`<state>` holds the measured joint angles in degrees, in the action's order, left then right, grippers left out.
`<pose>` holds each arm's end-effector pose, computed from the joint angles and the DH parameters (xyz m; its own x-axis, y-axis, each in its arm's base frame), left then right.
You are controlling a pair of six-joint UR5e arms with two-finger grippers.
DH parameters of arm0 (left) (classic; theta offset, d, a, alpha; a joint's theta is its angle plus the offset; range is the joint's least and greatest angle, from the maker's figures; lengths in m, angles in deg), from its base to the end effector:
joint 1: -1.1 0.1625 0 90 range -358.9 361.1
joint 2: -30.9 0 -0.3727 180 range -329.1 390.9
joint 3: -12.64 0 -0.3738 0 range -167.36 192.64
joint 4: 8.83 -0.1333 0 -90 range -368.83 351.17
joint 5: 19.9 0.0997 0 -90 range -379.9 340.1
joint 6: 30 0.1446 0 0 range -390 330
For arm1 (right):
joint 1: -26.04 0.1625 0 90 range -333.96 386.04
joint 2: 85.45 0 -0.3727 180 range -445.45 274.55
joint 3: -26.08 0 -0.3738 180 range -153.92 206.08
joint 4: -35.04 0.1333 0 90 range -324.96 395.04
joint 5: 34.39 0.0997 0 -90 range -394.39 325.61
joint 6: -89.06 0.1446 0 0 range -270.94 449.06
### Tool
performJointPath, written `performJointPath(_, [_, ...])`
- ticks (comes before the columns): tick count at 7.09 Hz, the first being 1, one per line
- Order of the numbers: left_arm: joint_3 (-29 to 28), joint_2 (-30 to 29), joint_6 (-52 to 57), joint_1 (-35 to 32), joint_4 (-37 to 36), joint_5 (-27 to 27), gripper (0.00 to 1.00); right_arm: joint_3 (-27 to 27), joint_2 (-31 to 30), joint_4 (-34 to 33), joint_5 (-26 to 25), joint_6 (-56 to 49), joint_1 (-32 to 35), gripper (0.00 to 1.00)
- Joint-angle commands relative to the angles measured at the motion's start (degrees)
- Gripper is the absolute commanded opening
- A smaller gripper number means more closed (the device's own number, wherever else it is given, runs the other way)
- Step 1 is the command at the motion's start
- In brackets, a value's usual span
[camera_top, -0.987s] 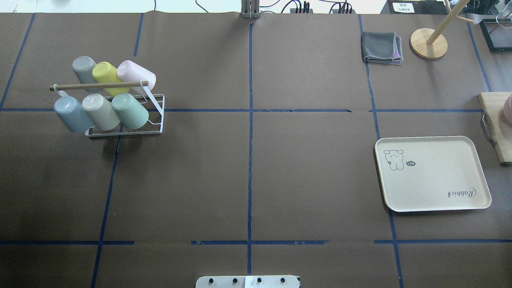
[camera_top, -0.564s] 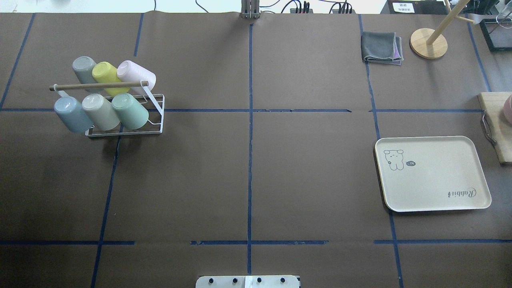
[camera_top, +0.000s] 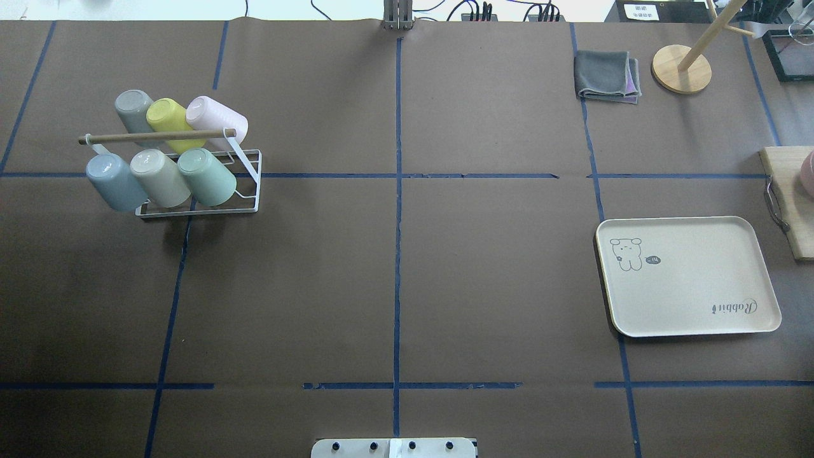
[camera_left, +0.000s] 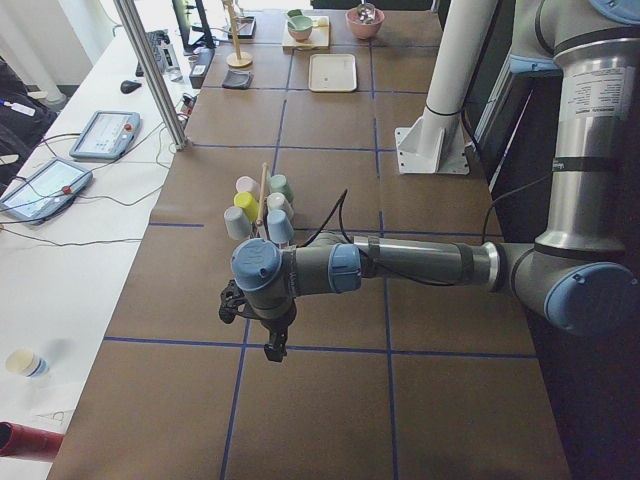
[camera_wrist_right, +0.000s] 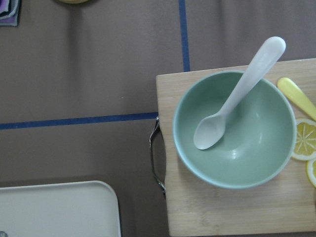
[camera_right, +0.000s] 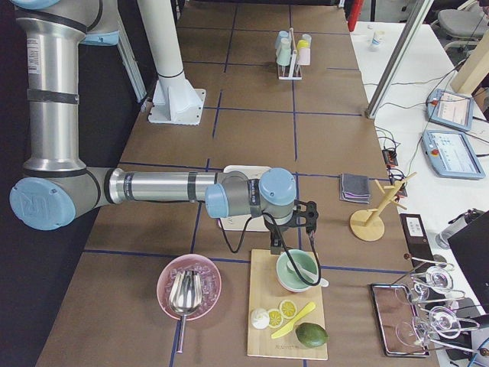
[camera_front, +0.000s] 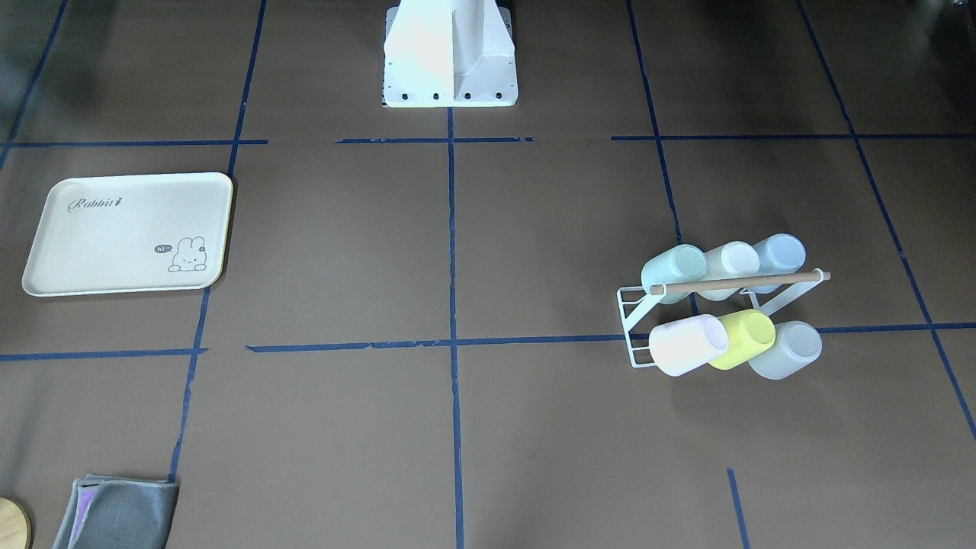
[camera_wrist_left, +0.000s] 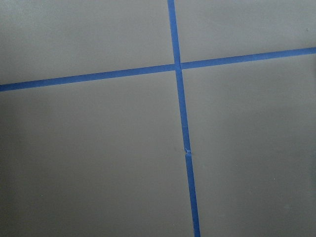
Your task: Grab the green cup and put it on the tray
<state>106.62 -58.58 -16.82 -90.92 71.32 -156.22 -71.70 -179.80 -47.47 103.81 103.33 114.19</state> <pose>-0.0448 -0.4564 0.6230 0.6772 0.1244 -0.7252 -0.1226 0.9909 0.0555 0.0106 -0.4616 0.5875 0.6490 0.0843 0.7561 -0.1324 0.9912 0.0032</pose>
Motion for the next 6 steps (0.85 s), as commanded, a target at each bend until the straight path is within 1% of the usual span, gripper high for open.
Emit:
performJointPath(1, [0.8,0.4,0.0,0.0,0.0,0.0,1.0,-6.5,-4.1,0.2,-1.4,8.1,-6.3,1.0])
performJointPath(2, [1.9,0.9,-0.3,0.0,0.0,0.0,1.0,-6.6,-7.0,6.3,-1.5,10.5,-8.2,1.0])
performJointPath(3, [2.3,0.9,-0.6,0.0,-0.1,0.0,1.0,-6.2,-9.6,15.6,-1.7,17.6,-11.1,1.0])
performJointPath(4, [2.3,0.8,-0.6,0.0,-0.1,0.0,1.0,-4.4,-11.3,23.6,-3.9,24.0,-15.4,1.0])
performJointPath(6, [2.6,0.8,-0.6,0.0,-0.1,0.0,1.0,1.1,-11.8,35.0,-10.0,32.3,-23.1,1.0])
